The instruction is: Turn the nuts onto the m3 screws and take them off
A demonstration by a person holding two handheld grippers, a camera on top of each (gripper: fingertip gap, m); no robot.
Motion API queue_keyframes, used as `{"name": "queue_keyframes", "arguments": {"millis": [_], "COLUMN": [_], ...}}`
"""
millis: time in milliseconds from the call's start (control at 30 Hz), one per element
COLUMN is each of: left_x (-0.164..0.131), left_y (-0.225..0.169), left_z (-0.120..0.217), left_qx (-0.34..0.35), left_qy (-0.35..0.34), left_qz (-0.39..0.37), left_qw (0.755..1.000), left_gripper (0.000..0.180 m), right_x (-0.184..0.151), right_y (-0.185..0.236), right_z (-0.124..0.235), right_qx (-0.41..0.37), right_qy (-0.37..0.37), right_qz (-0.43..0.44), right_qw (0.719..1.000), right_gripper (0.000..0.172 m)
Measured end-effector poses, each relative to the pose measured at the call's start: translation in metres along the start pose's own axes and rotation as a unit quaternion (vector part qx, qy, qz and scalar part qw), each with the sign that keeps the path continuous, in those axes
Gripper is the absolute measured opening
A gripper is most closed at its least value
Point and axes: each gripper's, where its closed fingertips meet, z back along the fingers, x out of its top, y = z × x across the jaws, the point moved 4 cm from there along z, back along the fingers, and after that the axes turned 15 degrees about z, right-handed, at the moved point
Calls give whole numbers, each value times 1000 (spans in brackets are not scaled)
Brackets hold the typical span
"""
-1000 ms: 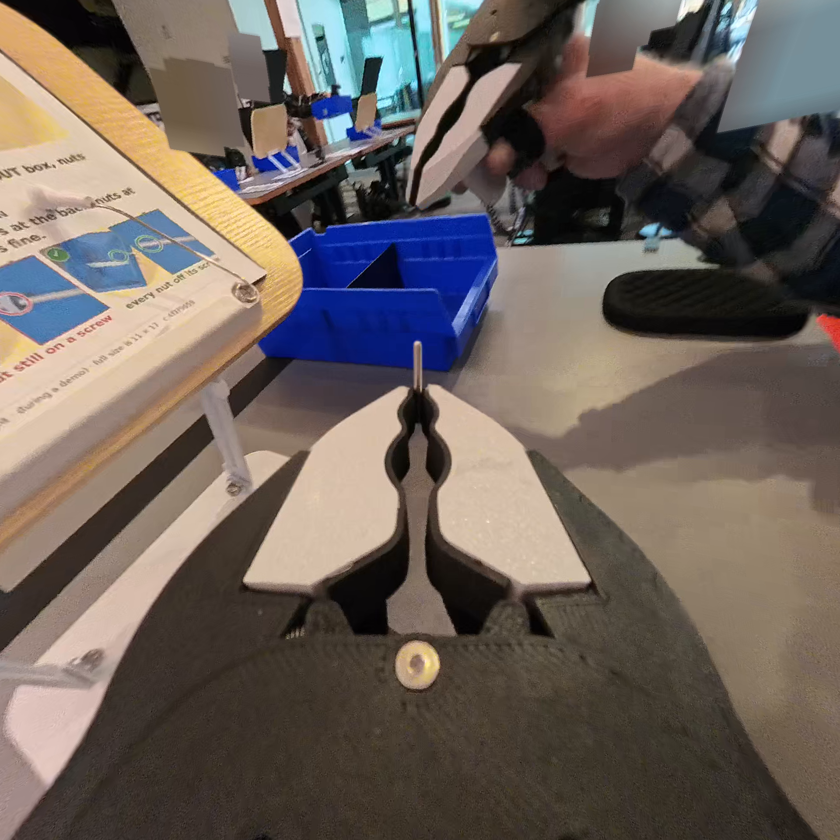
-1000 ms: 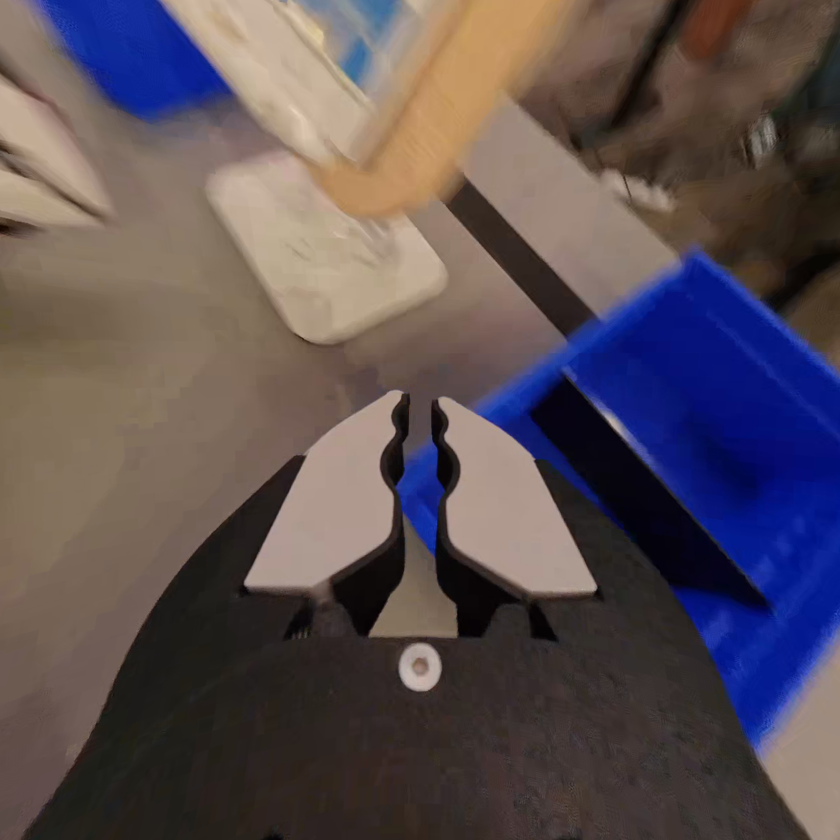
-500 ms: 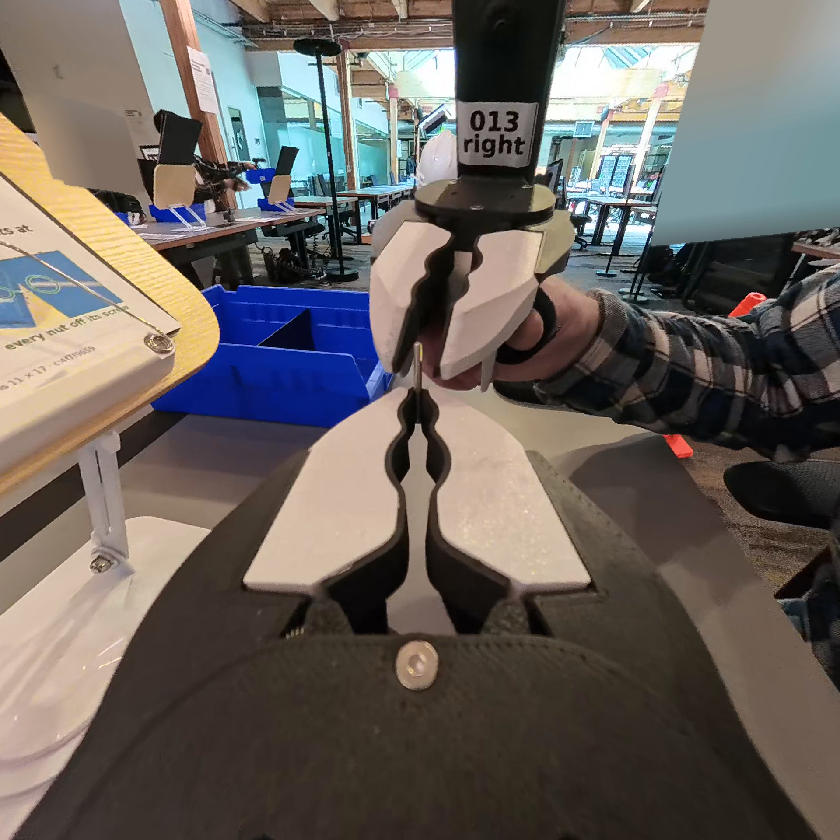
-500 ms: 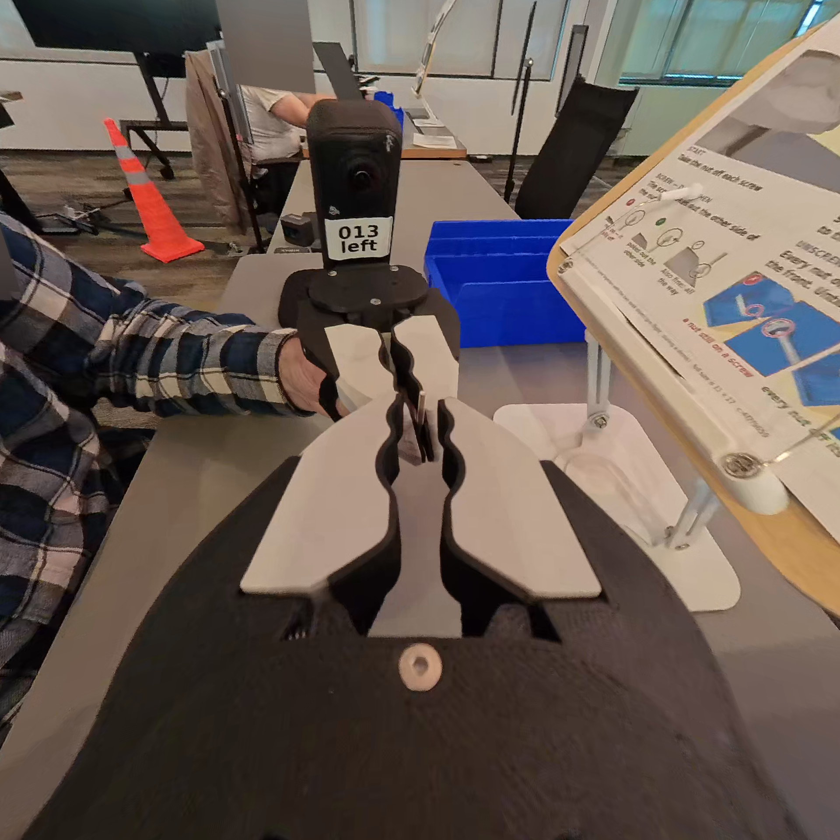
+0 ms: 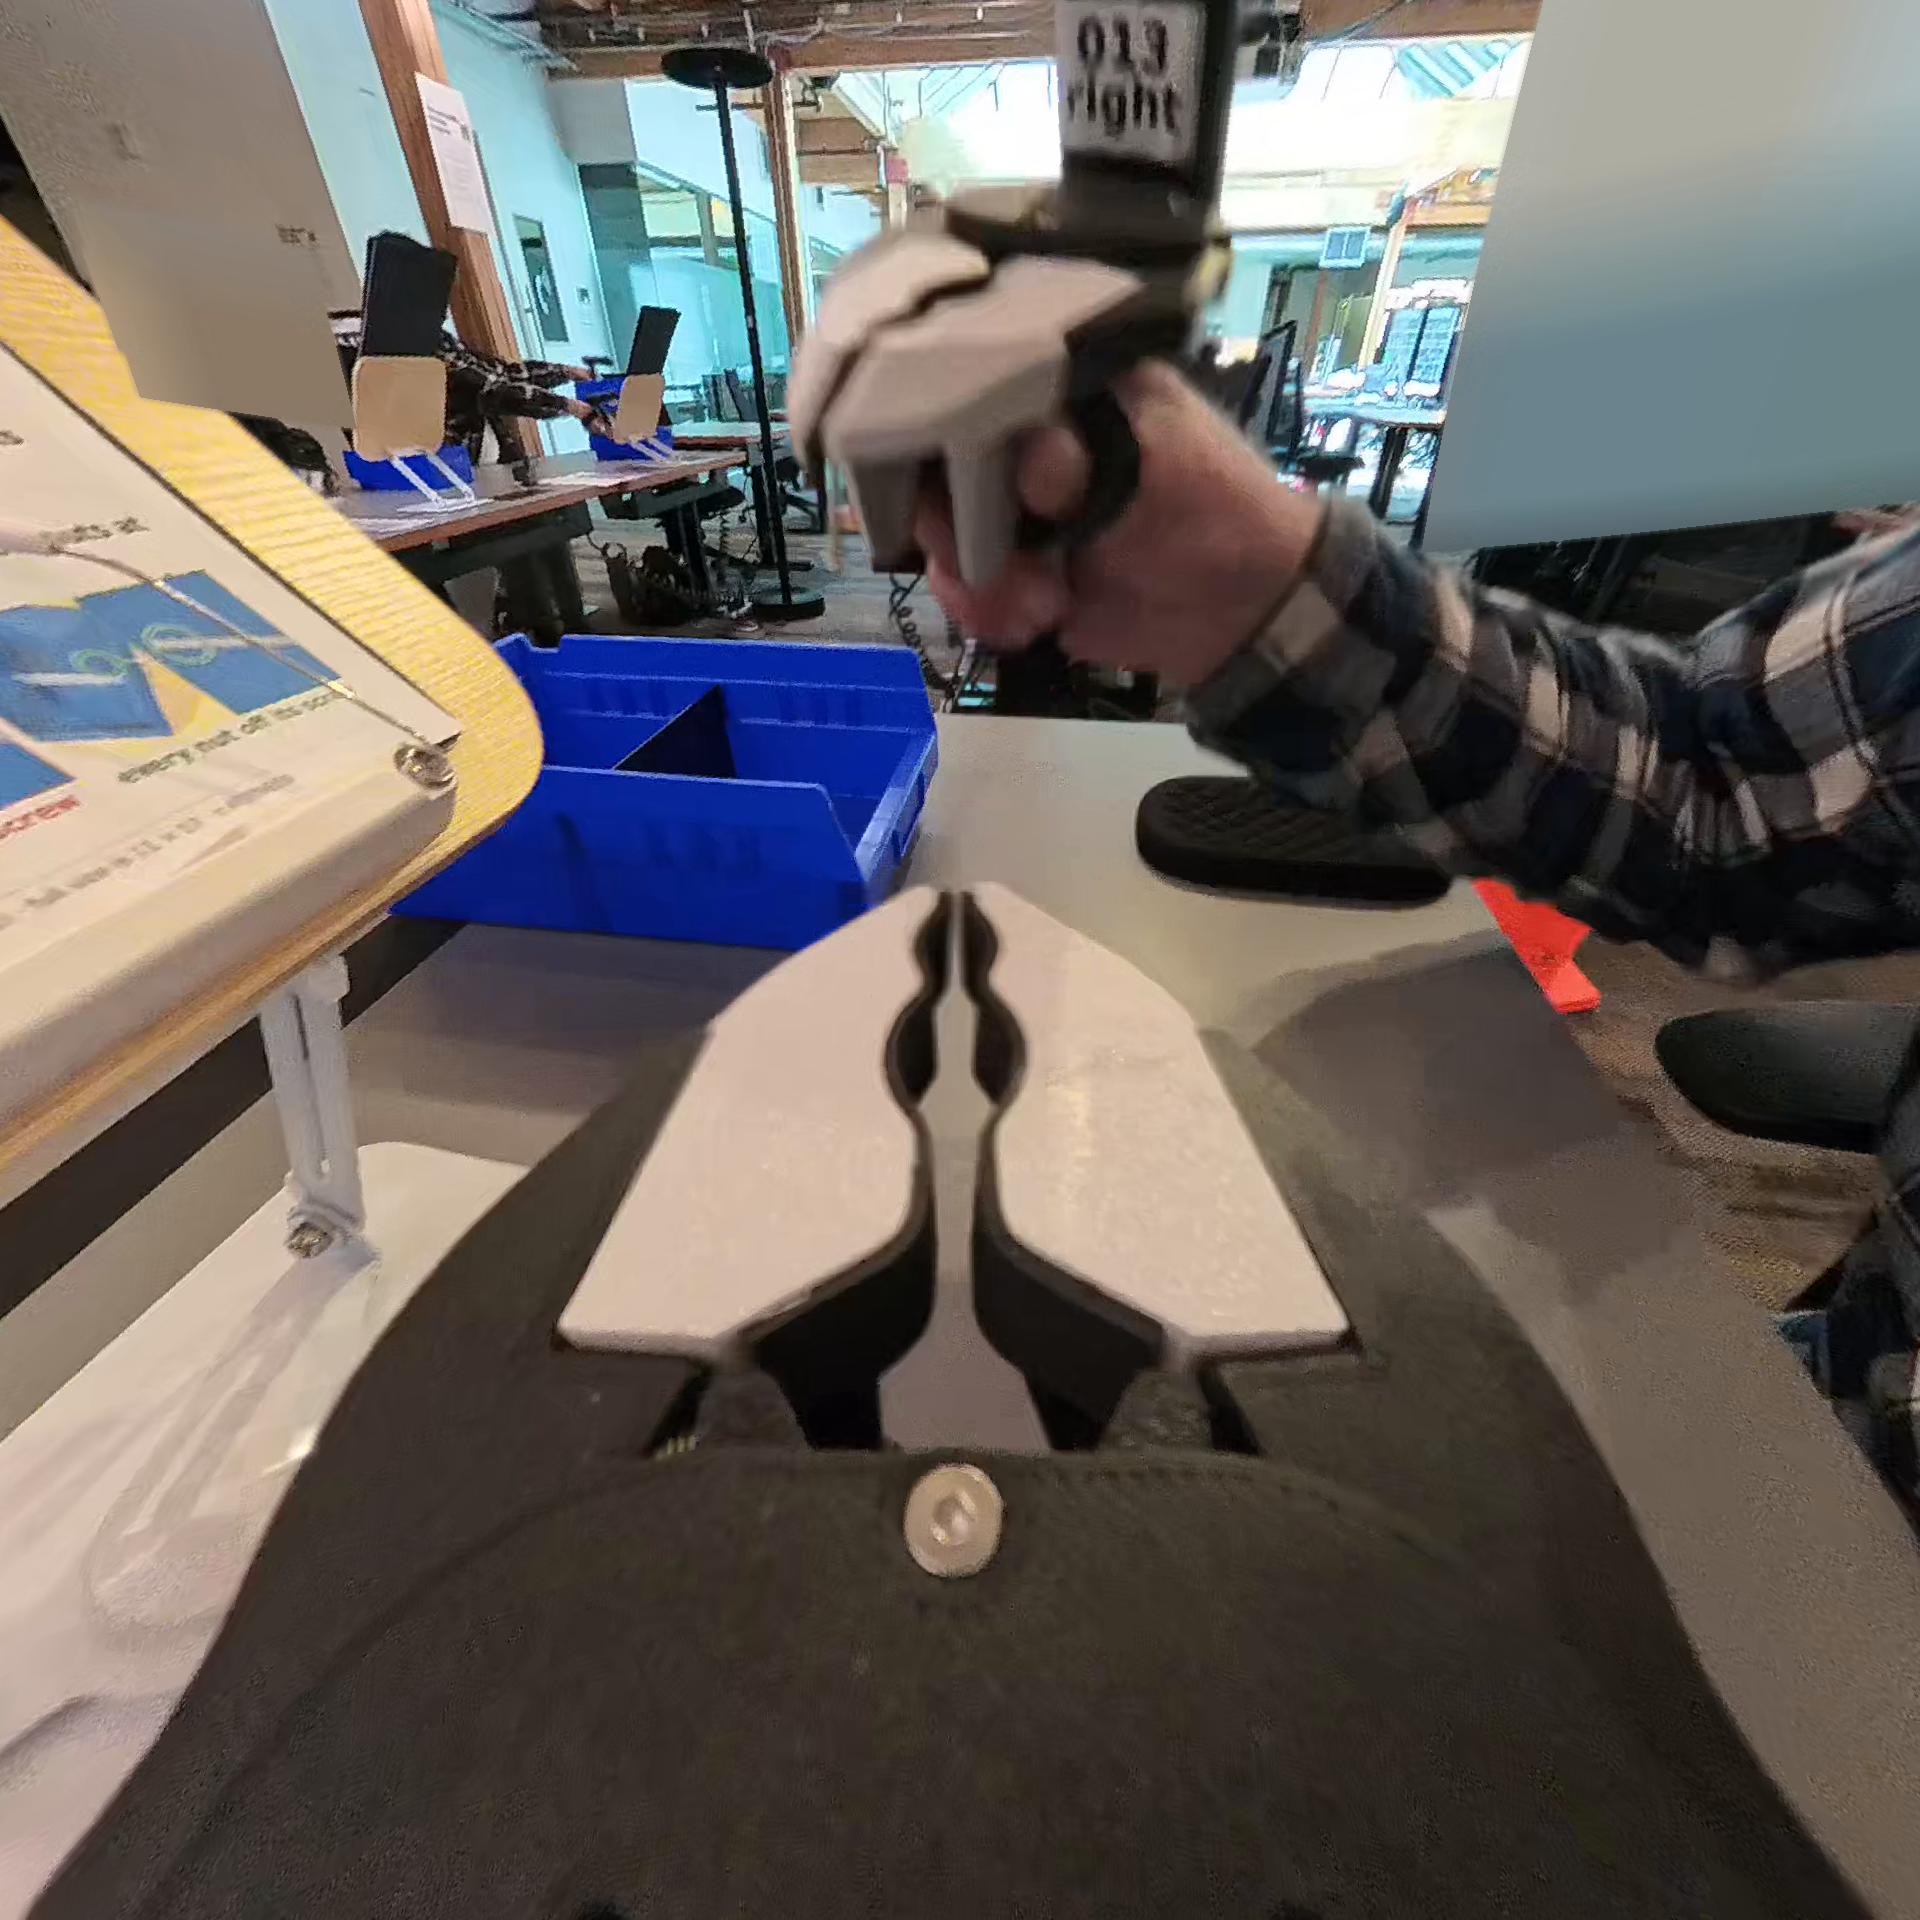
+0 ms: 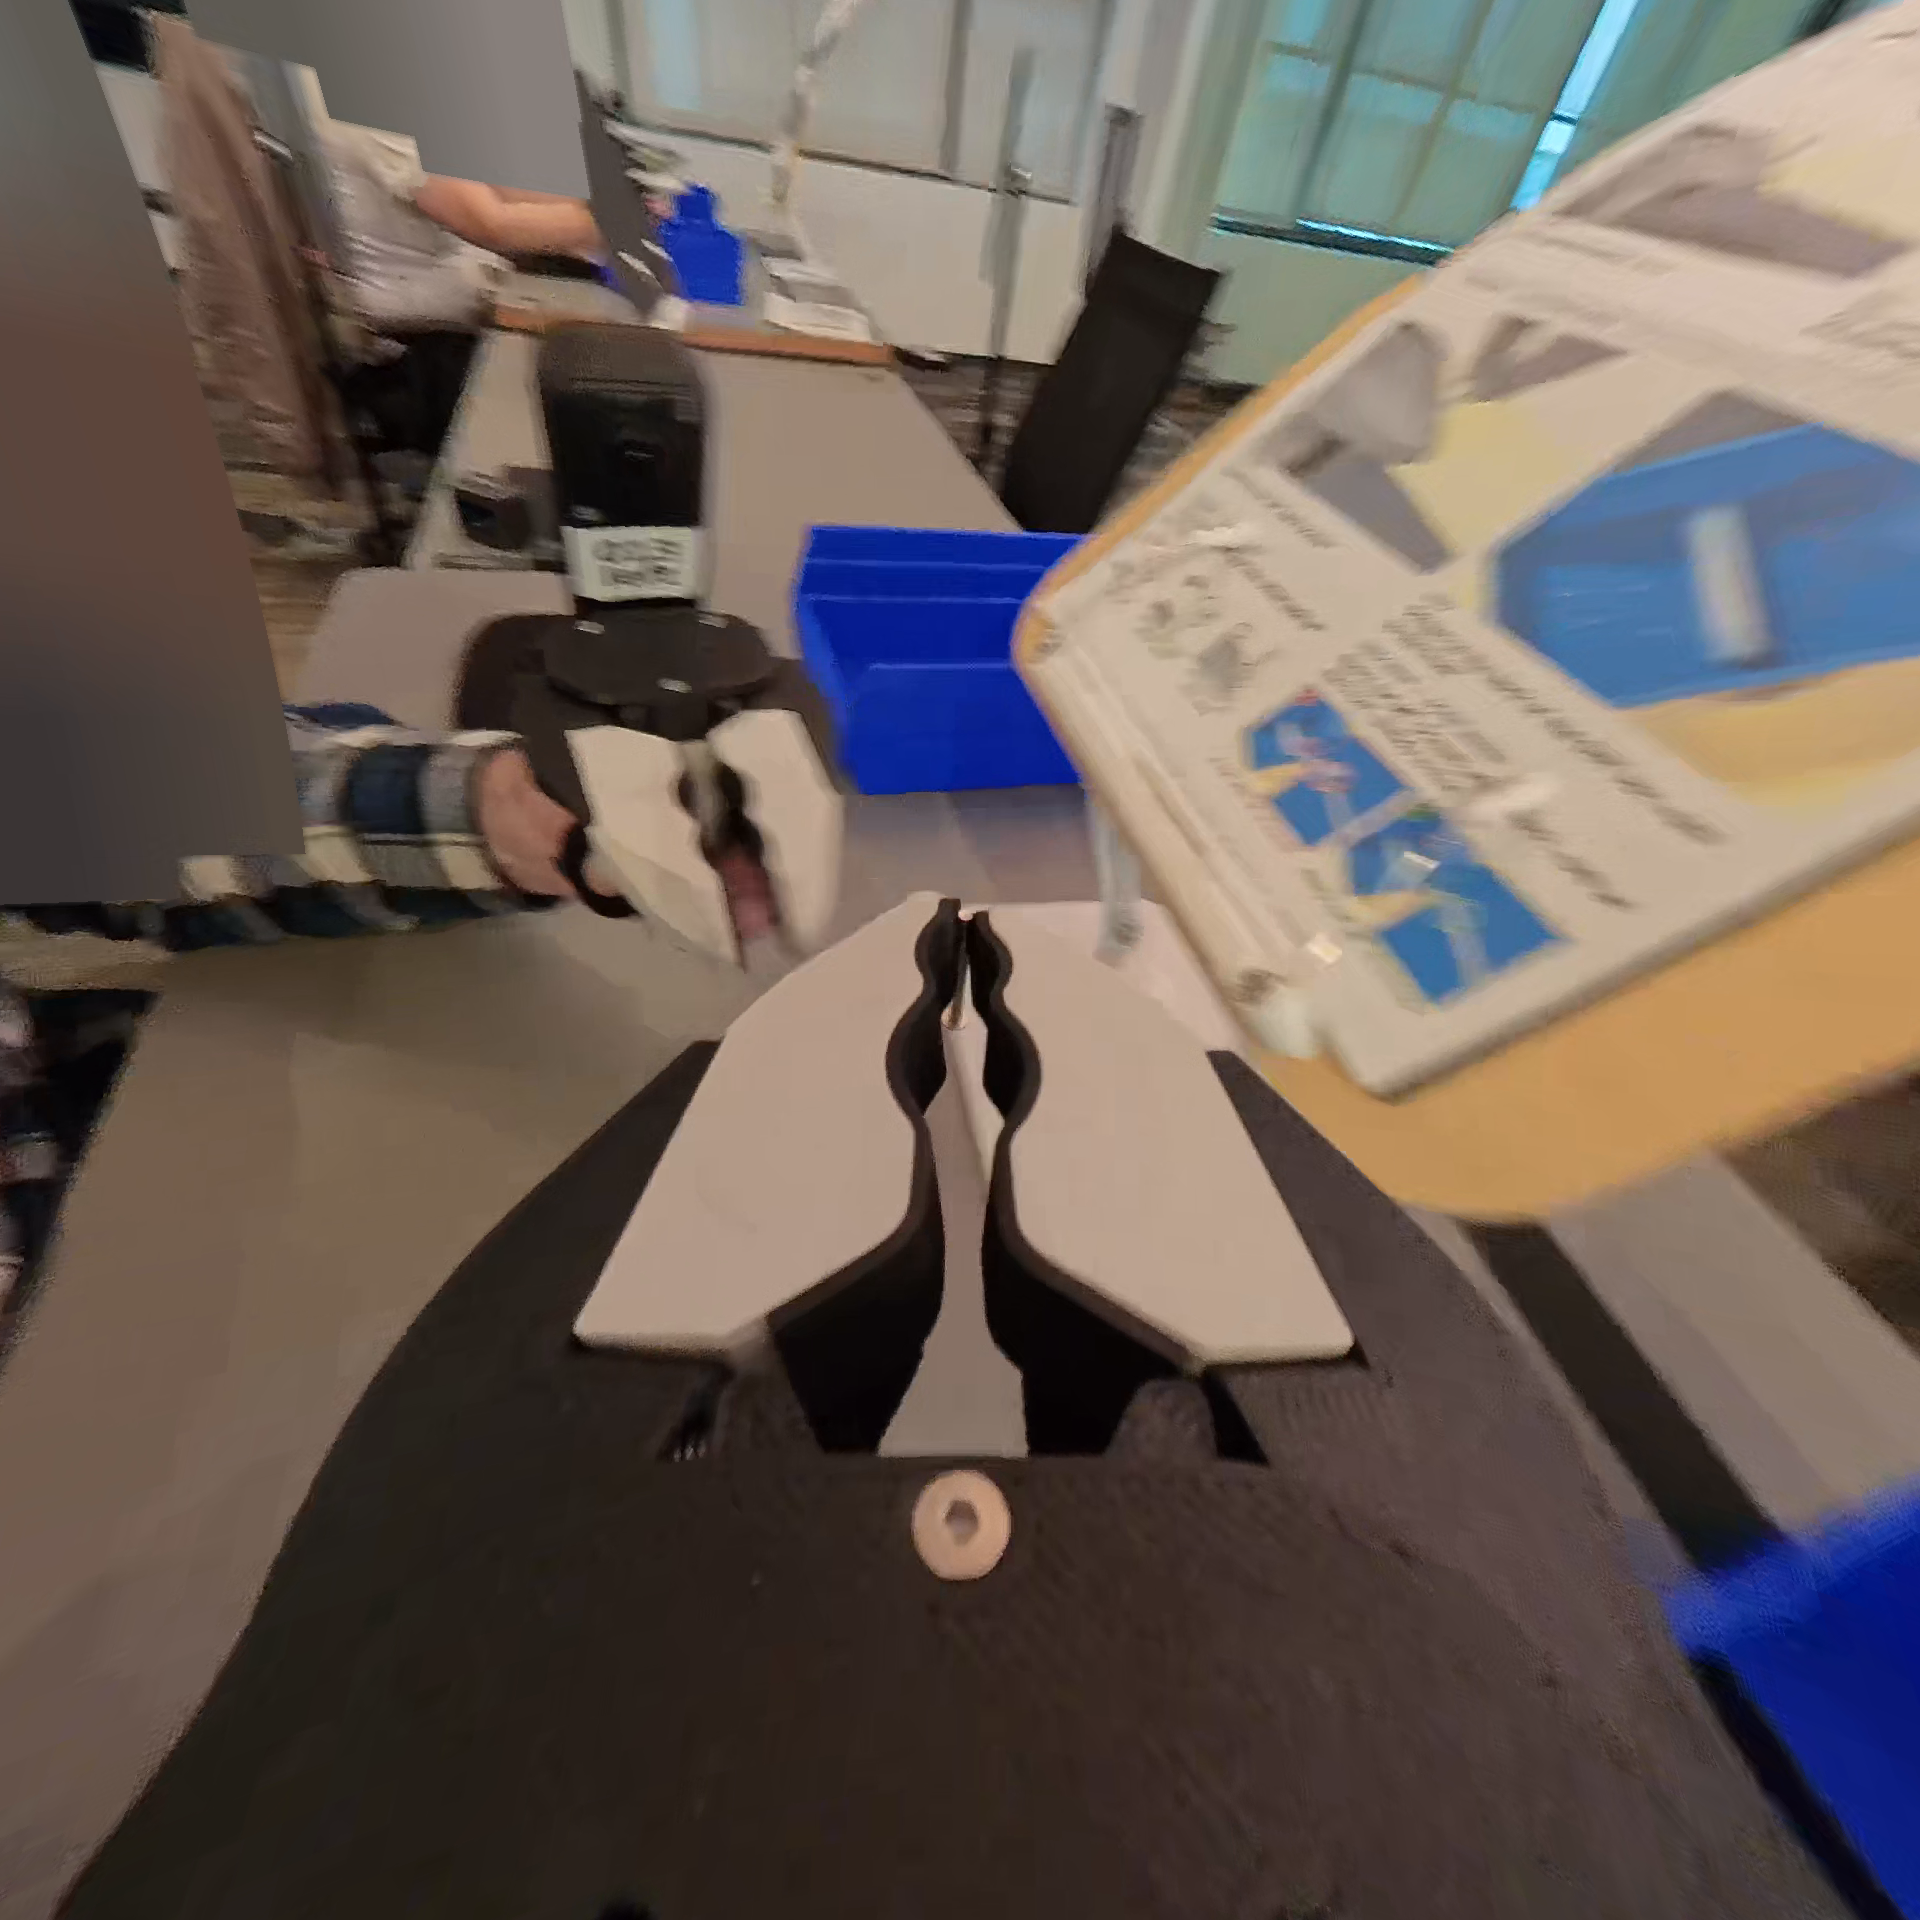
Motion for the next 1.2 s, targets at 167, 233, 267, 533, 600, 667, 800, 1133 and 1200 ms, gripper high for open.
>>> {"name": "queue_keyframes", "arguments": {"millis": [167,233,267,533,600,667,800,1133,1200], "left_x": [-7,-9,-9,-11,-11,-12,-12,-7,0], "left_y": [15,17,17,27,28,29,30,24,17], "left_z": [3,4,4,7,8,8,9,13,19], "left_qx": [33,44,47,71,71,71,68,60,41], "left_qy": [14,22,22,28,29,30,30,31,36], "left_qz": [-4,-13,-14,-16,-15,-14,-13,-42,-57], "left_qw": [999,999,999,997,997,997,997,997,997], "left_gripper": [0,0,0,0,0,0,0,0,0], "right_x": [-50,-86,-105,-231,-251,-268,-287,-183,-145], "right_y": [-105,-142,-158,-209,-209,-208,-213,-192,-168], "right_z": [59,71,75,69,67,66,69,76,72], "right_qx": [-127,-151,-165,-158,-147,-137,-151,-209,-216], "right_qy": [118,172,197,367,385,415,437,345,318], "right_qz": [-40,-86,-96,-229,-265,-288,-319,-197,-146], "right_qw": [984,970,962,888,872,852,827,894,912], "right_gripper": [3,3,3,4,3,3,23,24,19]}}
